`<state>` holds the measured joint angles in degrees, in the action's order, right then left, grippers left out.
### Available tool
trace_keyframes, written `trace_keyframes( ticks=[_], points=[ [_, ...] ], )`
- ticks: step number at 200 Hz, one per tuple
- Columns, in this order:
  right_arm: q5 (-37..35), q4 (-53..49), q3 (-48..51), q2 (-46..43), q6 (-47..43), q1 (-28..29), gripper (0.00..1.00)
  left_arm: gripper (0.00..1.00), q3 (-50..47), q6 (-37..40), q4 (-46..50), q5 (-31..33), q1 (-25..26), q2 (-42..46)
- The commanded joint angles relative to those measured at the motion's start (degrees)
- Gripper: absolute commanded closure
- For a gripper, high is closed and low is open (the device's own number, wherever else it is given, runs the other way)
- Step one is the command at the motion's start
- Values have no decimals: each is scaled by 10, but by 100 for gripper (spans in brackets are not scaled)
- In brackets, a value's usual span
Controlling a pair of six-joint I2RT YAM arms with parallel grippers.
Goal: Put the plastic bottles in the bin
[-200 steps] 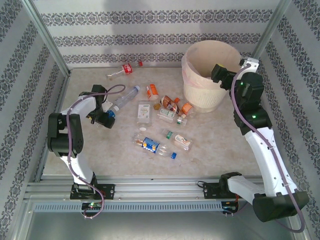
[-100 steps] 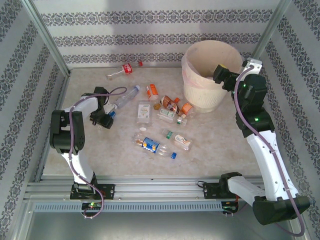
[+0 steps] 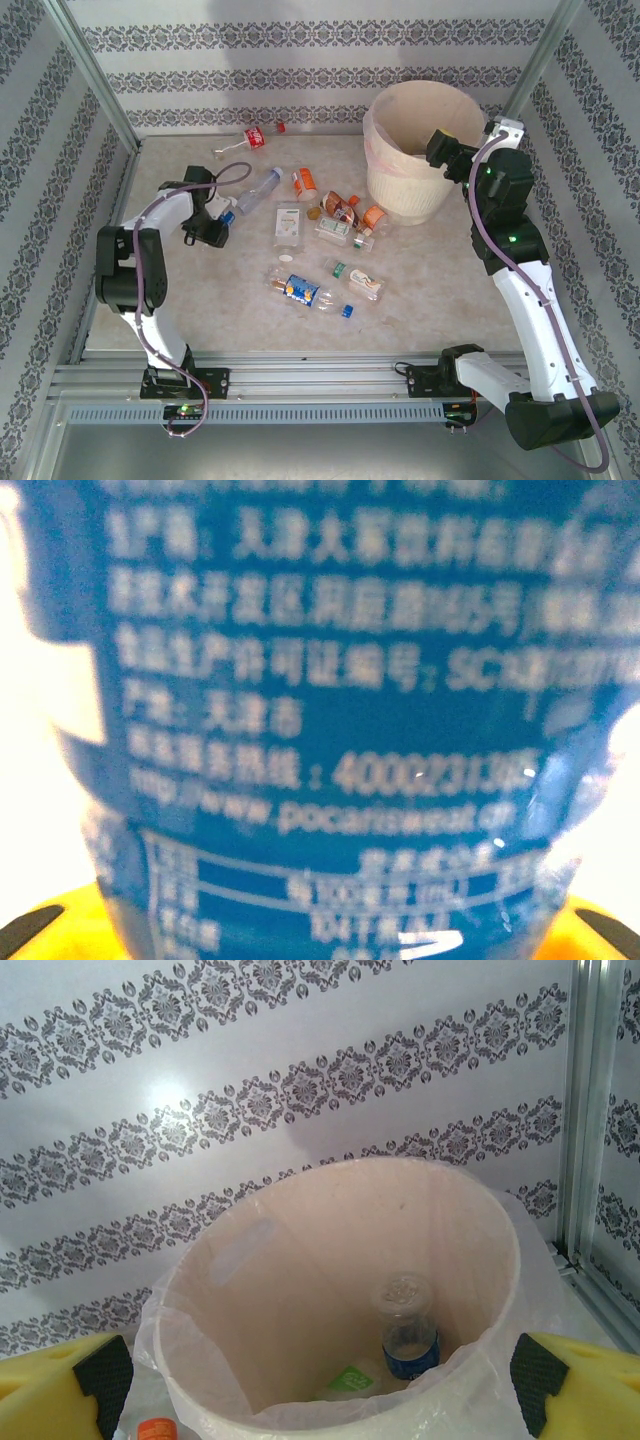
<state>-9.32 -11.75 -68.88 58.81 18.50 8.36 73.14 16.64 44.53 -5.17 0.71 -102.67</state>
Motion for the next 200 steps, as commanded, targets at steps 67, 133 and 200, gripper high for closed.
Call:
trace_keyframes(
  ticks=[67, 133, 200],
  points=[
    [101, 29, 20, 2, 15, 4, 2, 100, -6, -203, -86, -125, 8, 104],
    [159, 10, 25, 19, 3, 61, 2, 100, -141, -357, -272, -276, 72, 234],
    [203, 16, 23, 52, 31, 91, 2, 100, -128, -408, -428, -344, 221, 236]
  ],
)
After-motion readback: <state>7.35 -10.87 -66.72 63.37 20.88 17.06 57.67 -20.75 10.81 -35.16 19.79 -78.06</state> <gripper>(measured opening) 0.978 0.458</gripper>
